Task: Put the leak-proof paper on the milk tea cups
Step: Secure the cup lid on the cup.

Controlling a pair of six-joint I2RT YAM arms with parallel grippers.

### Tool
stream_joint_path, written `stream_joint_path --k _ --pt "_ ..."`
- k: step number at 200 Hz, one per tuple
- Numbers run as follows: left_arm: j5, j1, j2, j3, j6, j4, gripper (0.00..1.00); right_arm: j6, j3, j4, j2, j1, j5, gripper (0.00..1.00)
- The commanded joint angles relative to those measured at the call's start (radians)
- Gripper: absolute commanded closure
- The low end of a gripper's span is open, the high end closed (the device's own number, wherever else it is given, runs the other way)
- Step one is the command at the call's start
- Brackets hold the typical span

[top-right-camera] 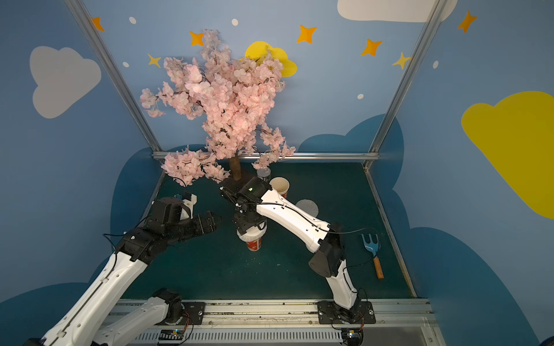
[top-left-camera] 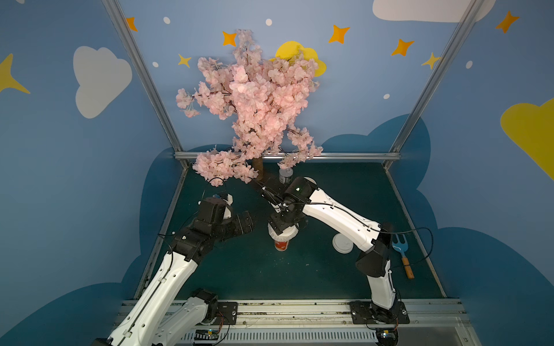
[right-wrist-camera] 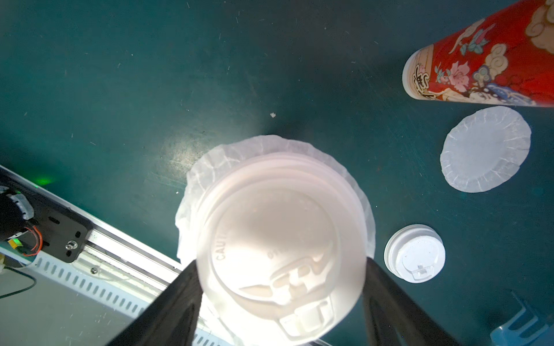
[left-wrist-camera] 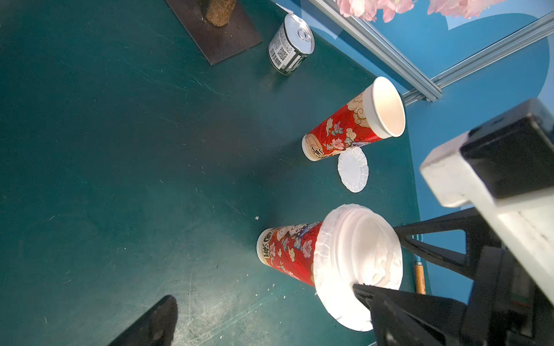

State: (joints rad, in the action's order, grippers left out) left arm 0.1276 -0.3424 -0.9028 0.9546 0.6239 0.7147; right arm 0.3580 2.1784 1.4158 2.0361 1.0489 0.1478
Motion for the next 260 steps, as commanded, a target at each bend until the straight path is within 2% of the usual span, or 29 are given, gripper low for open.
stream_joint_path --k 1,71,260 --pt "0.010 0.004 -0.002 -0.007 -0.017 -0.004 0.00 -0.006 0.024 0.029 0.007 -0.003 -0.017 0.20" --pt "0.010 0.005 -0.004 -0.003 -0.018 -0.001 0.00 -0.004 0.005 0.004 0.009 -0.006 -0.020 0.19" --pt "0.021 0.006 0.002 -0.016 -0.014 -0.003 0.00 0.013 -0.181 -0.102 -0.033 -0.016 -0.024 0.19"
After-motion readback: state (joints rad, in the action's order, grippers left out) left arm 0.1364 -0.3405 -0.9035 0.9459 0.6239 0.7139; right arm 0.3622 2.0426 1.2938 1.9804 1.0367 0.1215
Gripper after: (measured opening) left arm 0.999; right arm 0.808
